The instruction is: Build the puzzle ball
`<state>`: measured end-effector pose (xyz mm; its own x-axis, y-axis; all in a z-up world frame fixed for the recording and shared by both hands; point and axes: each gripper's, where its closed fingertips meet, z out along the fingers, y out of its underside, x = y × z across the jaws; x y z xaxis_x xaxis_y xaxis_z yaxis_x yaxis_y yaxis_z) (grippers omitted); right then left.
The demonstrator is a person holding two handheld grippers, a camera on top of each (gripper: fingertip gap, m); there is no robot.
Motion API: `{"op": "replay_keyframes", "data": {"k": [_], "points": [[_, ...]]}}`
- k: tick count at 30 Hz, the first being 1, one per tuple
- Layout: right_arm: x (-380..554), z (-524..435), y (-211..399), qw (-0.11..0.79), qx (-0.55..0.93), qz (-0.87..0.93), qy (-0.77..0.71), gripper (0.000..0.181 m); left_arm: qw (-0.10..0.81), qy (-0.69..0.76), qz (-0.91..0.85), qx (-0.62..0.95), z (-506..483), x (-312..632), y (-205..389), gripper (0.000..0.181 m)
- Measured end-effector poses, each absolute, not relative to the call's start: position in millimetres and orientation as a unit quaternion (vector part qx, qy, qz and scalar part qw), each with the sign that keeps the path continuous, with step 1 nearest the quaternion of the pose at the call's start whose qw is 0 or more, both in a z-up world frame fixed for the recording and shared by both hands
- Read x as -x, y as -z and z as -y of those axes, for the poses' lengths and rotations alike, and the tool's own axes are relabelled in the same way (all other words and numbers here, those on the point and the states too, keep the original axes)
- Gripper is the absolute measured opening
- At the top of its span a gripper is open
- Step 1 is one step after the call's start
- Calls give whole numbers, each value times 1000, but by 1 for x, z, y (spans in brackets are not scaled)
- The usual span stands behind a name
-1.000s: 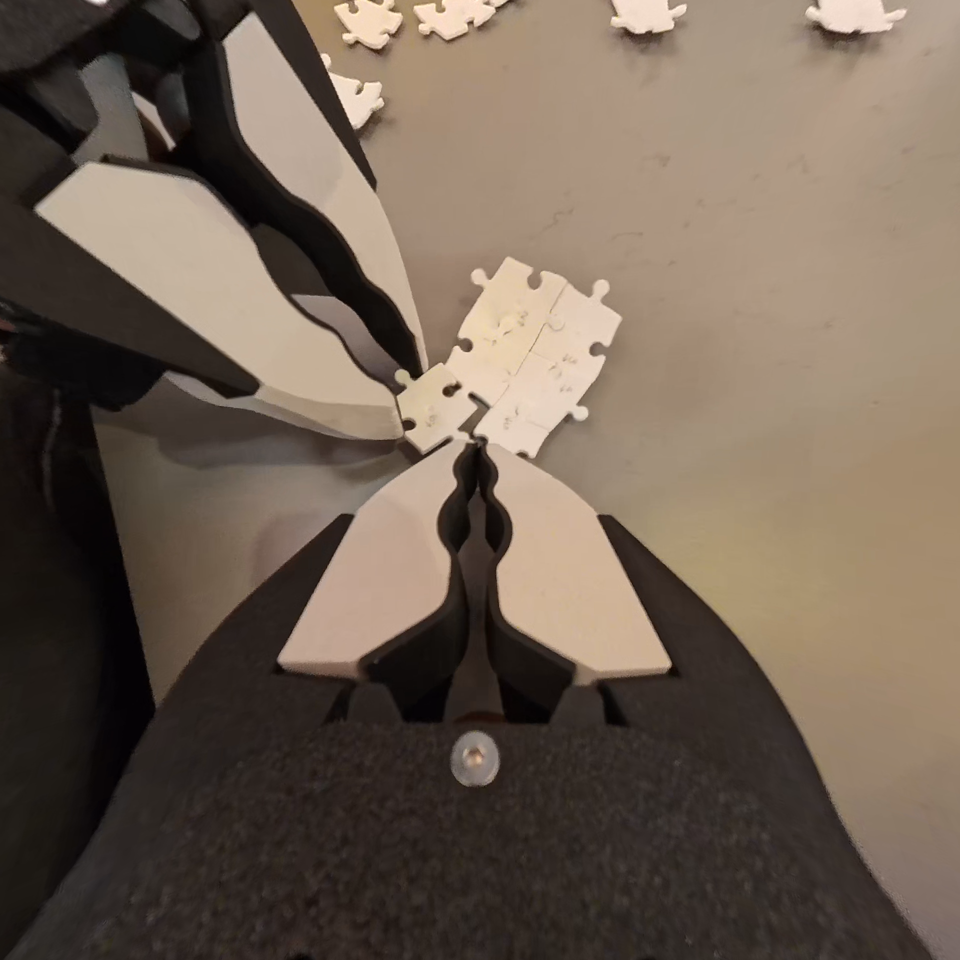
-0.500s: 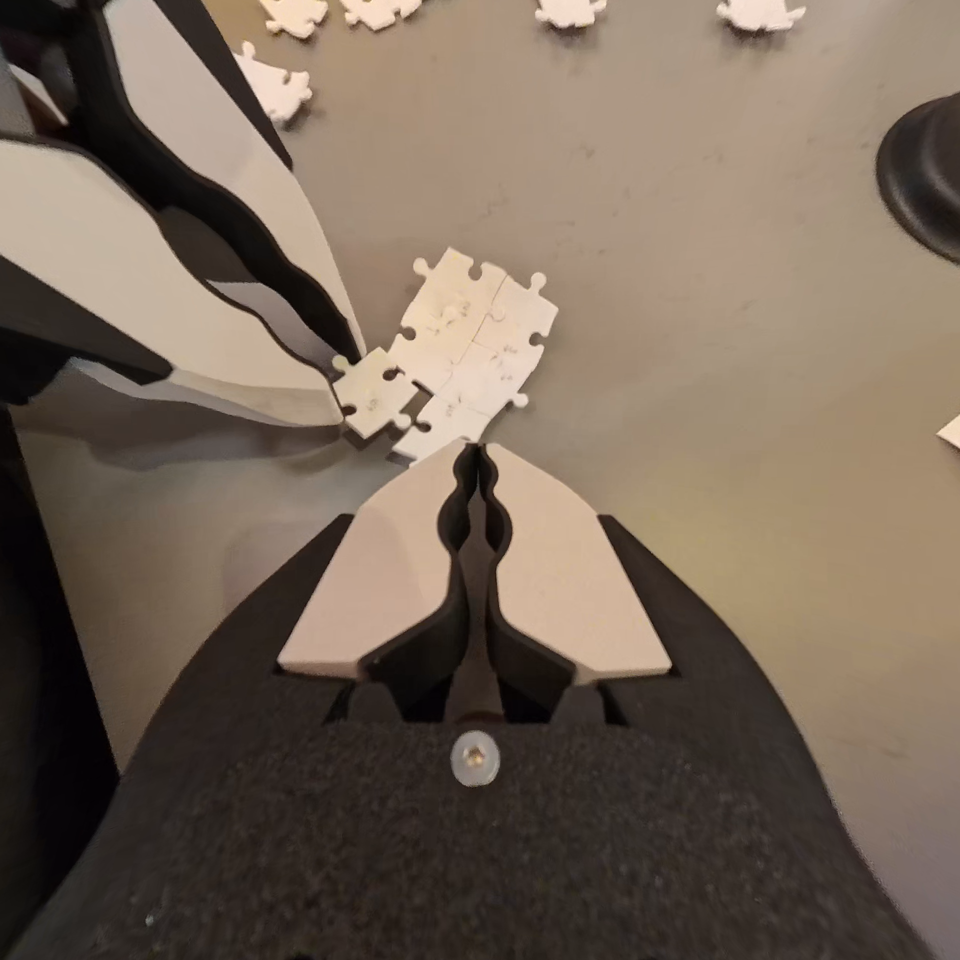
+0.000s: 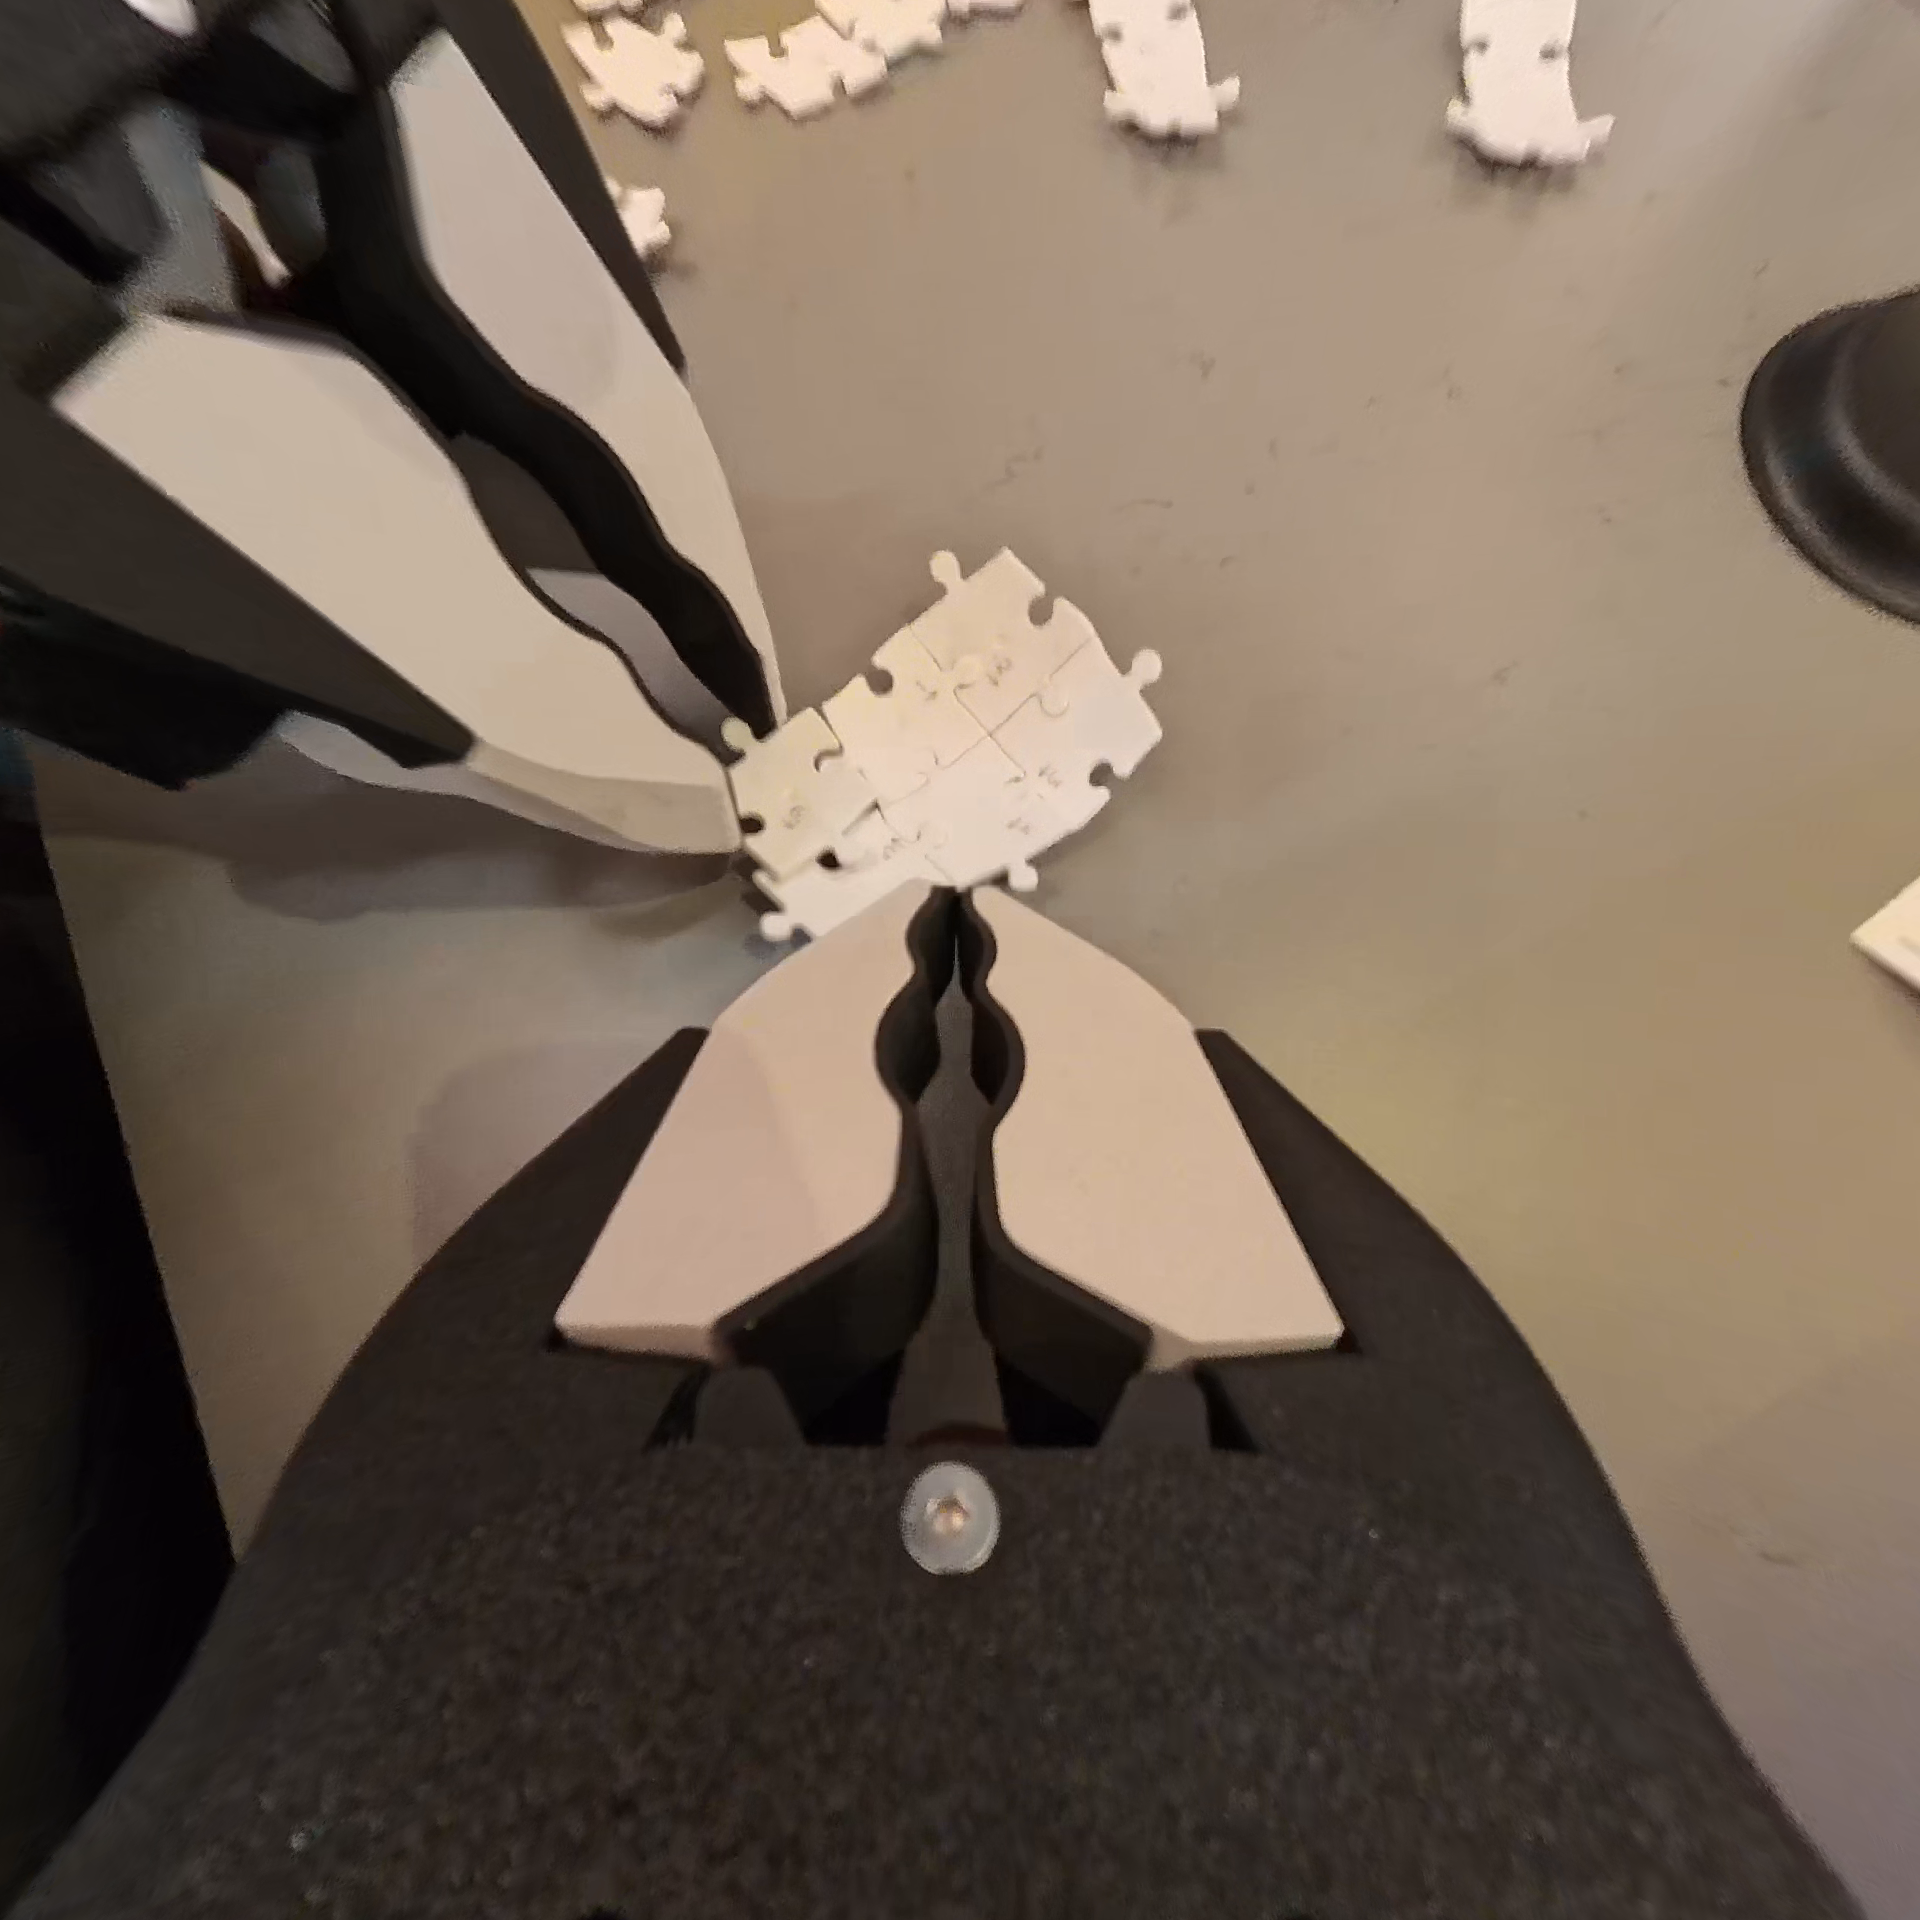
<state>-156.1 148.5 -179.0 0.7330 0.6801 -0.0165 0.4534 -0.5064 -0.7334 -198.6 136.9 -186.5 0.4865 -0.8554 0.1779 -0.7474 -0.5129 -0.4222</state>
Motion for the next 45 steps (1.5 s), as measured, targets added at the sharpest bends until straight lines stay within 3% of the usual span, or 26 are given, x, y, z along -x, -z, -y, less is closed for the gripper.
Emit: {"op": "replay_keyframes", "data": {"k": [10,45], "points": [[187,-146,183,347,841,354,-218,0,134,173,-492,843,-134,200,190,22],[191,-143,192,323,849,370,-196,0,116,160,-564,802,-135,208,194,22]]}}
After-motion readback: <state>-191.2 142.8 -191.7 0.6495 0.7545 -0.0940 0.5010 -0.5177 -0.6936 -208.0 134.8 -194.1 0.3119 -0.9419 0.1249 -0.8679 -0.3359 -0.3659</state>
